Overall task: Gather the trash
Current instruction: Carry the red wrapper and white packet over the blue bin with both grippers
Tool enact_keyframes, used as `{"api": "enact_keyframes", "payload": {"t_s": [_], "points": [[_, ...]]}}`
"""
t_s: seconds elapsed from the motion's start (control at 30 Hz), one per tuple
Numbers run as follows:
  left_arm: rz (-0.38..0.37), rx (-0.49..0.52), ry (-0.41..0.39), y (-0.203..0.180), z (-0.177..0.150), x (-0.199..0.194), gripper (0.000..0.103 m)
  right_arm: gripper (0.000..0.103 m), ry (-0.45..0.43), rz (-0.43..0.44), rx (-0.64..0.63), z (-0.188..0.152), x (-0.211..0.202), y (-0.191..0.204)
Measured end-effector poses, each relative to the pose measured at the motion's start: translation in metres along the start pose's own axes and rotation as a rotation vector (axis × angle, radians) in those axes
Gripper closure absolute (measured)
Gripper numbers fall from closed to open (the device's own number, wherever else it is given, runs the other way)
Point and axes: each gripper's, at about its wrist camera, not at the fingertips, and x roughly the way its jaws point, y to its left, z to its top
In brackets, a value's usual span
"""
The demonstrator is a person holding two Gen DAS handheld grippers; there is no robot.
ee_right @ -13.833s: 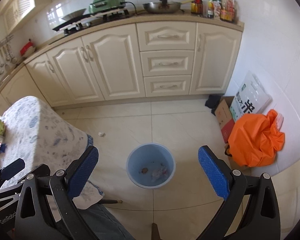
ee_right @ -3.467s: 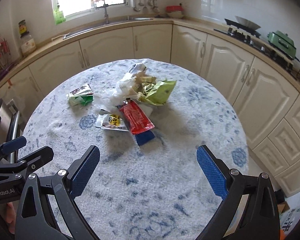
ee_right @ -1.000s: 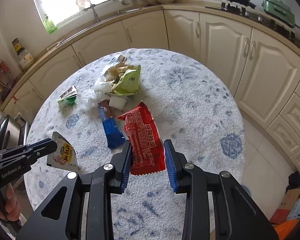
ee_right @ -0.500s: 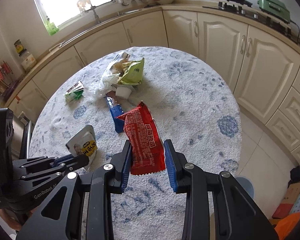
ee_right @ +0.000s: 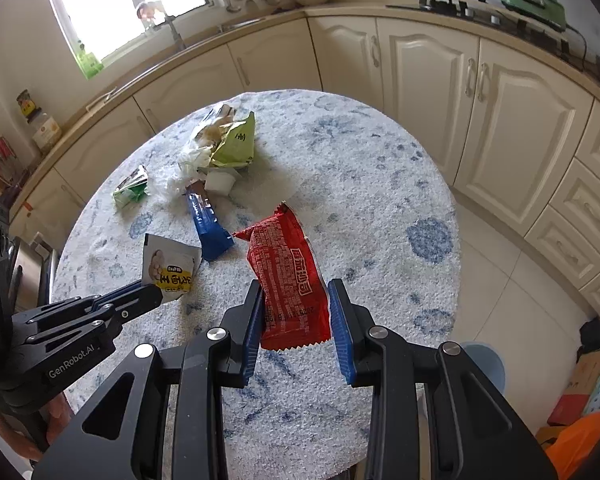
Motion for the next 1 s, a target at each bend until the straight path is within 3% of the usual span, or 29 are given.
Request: {"api": "enact_keyframes", "payload": {"t_s": [0.3,0.43,0.53,0.6,0.67,0.73,0.8,0.83,1.0], "points": [[-0.01,0.041,-0.008,-0.006,-0.007,-0.013,0.099,0.071,-0.019,-0.013,0.024,-0.009,-0.015,-0.012],[0.03,0.001,0.023,-0.001,-0.005,0.001,0.099,0.071,-0.024,-0.015,0.036,-0.011,-0.017,-0.017],[0.015,-0.023,0.042,-0.001,0.0,0.012,0.094,0.071,-0.019,-0.019,0.038,-0.012,-0.015,-0.02],[0.008,-0.022,0.048,-0.004,0.003,0.017,0.09,0.071,-0.012,-0.025,0.043,-0.012,-0.012,-0.022],[0.007,-0.028,0.074,-0.006,0.005,0.026,0.067,0.071,-0.003,-0.028,0.049,-0.012,-0.009,-0.025],[0.001,-0.029,0.06,-0.01,0.006,0.03,0.062,0.071,0.006,-0.032,0.056,-0.012,-0.005,-0.028],[0.023,-0.011,0.048,-0.014,0.006,0.035,0.069,0.071,0.013,-0.034,0.061,-0.011,-0.002,-0.031],[0.028,-0.002,0.038,-0.015,0.006,0.036,0.093,0.071,0.016,-0.036,0.063,-0.011,-0.001,-0.032],[0.005,0.02,0.041,-0.019,0.003,0.038,0.092,0.071,0.012,-0.037,0.066,-0.013,-0.003,-0.036]]}}
